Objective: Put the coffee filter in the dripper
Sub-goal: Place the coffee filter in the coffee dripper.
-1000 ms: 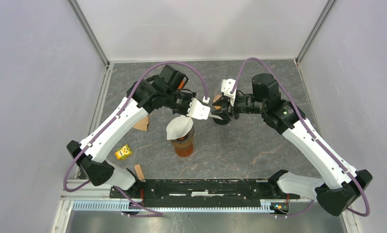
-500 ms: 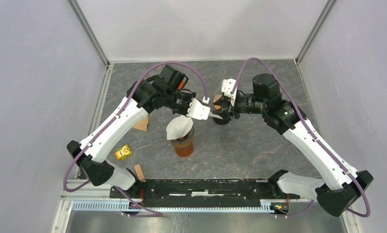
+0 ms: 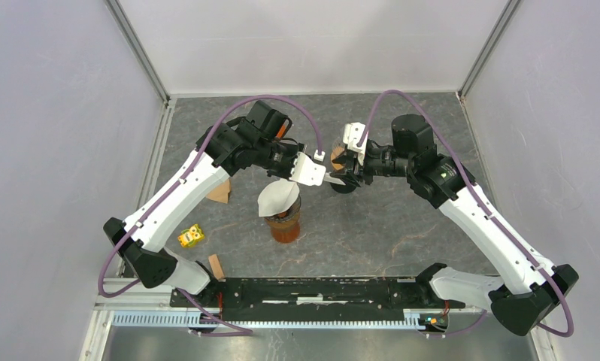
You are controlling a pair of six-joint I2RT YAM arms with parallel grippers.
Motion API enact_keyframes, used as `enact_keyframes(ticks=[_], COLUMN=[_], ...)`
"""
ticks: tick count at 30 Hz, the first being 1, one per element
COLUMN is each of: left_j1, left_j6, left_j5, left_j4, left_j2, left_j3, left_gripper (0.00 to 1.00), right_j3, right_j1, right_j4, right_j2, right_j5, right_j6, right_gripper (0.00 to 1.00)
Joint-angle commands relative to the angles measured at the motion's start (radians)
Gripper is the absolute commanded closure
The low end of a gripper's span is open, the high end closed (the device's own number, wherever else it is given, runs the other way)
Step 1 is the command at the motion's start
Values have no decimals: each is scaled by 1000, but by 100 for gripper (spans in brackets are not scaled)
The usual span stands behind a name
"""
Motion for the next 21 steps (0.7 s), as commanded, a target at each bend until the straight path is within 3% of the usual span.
enact_keyframes(ticks=[1, 21], left_j1=[-5, -7], left_j6=[35, -32], left_j5=[12, -14], left_j4=[6, 64], left_j2=[-17, -8], left_j3=[4, -6], left_gripper=[98, 98], right_j3=[26, 1], right_j1=[-4, -4], right_j4=[4, 16], right_j2=[-19, -12], right_j5=[0, -44], right_j6=[-12, -1], right_gripper=[58, 58])
